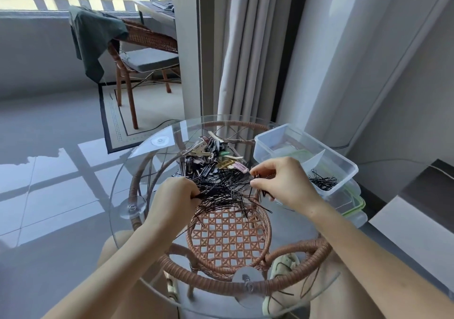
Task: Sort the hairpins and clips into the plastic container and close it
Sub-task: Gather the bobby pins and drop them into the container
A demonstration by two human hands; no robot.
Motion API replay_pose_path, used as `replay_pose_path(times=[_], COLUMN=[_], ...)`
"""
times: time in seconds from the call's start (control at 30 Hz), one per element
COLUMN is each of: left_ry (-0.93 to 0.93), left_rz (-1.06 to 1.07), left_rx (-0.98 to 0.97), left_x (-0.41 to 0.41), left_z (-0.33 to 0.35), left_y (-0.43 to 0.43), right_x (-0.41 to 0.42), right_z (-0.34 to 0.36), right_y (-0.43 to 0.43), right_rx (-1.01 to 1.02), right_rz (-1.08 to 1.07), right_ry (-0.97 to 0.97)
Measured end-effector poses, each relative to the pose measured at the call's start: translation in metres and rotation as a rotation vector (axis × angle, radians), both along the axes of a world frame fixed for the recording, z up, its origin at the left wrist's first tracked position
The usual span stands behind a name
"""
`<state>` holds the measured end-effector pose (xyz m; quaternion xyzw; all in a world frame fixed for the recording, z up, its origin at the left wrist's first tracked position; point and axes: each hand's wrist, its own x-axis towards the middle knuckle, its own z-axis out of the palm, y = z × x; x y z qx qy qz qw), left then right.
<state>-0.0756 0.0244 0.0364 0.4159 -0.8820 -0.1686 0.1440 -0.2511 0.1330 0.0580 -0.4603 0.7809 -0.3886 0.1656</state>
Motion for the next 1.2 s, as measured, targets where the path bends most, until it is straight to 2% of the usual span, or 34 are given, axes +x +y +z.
replay_pose_path(times=[0.2, 0.4, 0.47, 0.67, 0.83, 1.0, 1.2], left_ry=[-0.026, 0.0, -0.02, -0.021, -0.005, 0.028, 0.151], left_rz=[-0.008, -0.01, -0.026, -0.042, -0.04, -0.066, -0.227], left_rx=[-0.03, -0.024, -0.021, -0.005, 0.009, -0.007, -0.007], left_x=[-0.002, -0.009, -0.012, -0.023, -0.034, -0.046, -0.094], left_z=[0.02, 0.032, 0.035, 0.04, 0.046, 0.054, 0.077], left_y=[0.003, 0.008, 0.01, 0.018, 0.023, 0.029, 0.049], right_x=[-0.017, -0.062, -0.083, -0.126, -0.132, -0.126, -0.126], right_z=[0.022, 0.053, 0.06, 0.054, 0.034, 0.027, 0.046], right_y=[0.018, 0.05, 0.061, 0.052, 0.017, 0.013, 0.044], right_rx=[-0.117, -0.112, -0.027, 0.439, 0.59, 0.558, 0.301], right_rz=[-0.033, -0.11, -0.125, -0.112, -0.194, -0.247, -0.275], right_ry=[-0.24, -0.297, -0.249, -0.157, -0.235, -0.217, -0.082])
